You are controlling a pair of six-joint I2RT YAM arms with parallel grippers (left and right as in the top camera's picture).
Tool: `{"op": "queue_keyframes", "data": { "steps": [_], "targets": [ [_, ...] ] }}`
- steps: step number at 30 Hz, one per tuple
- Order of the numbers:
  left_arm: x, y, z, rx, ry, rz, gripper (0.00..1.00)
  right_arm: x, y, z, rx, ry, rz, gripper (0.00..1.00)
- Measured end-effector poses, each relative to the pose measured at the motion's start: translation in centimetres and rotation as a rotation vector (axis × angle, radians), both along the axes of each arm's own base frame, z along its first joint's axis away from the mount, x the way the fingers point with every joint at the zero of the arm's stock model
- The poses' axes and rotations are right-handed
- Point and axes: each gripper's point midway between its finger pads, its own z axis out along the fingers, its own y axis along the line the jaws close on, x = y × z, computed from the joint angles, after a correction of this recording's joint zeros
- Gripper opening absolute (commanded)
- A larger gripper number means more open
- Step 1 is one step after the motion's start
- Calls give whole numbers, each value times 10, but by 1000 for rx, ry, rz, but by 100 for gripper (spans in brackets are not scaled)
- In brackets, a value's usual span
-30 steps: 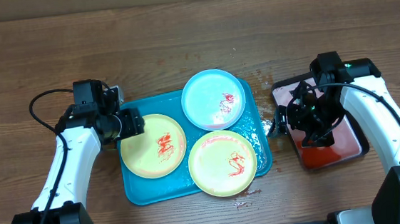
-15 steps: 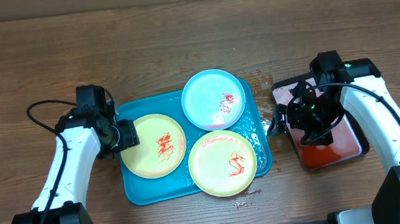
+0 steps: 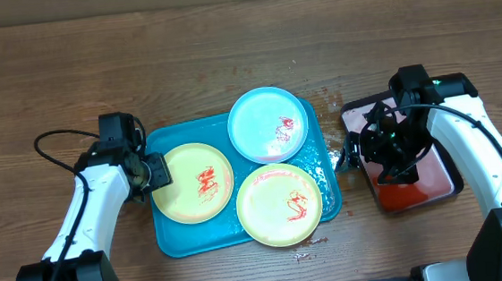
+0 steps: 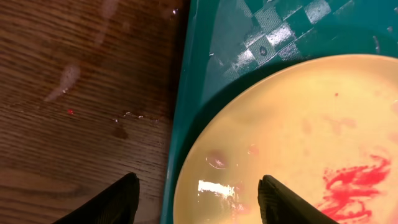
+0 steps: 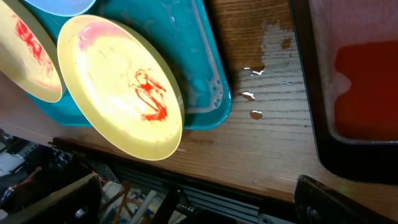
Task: Clean dirty plates on tray and stack at the side
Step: 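Reach the left gripper to the left yellow plate's rim on the tray, then grip the left yellow plate rim and tilt it up with the left gripper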
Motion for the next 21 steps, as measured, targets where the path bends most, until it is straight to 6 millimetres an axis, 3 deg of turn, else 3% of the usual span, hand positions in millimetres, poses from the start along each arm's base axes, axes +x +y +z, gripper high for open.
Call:
{"op": "queue_keyframes", "data": {
  "steps": [10,18,20,21],
  "targets": [
    [-1,-1,-18,0,-34,-1,45,-4,0,1,-13,44,-50,100],
    [1,-4,-20,-20,-50,-6,30,-4,0,1,-20,59,-81,100],
    [2,-6,-20,-29,-53,-10,23,-4,0,1,-21,61,-85,100],
    [3,-7,-19,-33,-56,-13,12,-4,0,1,-21,62,-87,100]
  ]
}}
